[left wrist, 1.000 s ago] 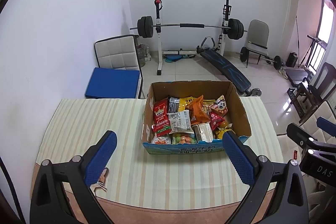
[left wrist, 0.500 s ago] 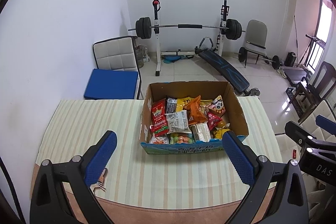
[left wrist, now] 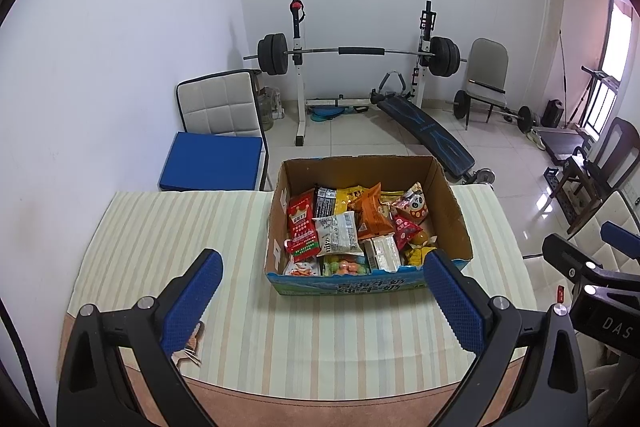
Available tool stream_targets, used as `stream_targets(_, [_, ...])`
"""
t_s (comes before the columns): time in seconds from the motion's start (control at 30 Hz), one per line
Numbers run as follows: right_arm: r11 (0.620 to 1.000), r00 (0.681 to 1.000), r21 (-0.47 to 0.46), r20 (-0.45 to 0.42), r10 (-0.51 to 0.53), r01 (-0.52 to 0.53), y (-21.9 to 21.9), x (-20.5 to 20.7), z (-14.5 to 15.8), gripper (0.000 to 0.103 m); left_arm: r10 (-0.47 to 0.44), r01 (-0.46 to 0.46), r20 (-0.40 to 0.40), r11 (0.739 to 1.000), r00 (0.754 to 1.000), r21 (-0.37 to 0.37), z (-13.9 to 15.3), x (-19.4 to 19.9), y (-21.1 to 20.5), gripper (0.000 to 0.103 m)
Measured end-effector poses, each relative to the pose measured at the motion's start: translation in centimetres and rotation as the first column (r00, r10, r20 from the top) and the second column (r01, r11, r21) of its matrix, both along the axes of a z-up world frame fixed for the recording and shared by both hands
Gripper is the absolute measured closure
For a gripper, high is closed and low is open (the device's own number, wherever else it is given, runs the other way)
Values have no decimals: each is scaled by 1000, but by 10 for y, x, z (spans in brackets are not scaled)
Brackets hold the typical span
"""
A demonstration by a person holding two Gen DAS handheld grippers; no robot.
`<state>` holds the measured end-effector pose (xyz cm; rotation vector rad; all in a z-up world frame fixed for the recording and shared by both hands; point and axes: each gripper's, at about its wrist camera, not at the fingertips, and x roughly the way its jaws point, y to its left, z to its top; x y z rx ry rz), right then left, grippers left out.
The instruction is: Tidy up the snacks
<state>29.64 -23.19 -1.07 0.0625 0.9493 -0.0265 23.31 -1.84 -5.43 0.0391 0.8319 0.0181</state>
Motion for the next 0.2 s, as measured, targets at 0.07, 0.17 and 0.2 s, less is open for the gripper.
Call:
stream_targets(0.07, [1000, 1000, -2, 2, 0, 0, 0, -1, 0, 1, -2, 2, 0, 1000, 1000, 1, 1, 0, 0, 0])
stream_targets(0.17, [1000, 1000, -2, 3, 1, -1, 0, -1, 0, 0, -2, 2, 0, 1000, 1000, -1, 1, 2, 0, 0])
stream_targets(0.2, [1000, 1000, -3, 3, 1, -1, 1, -1, 1, 0, -3, 3, -2, 1000, 1000, -4, 1, 1, 0, 0])
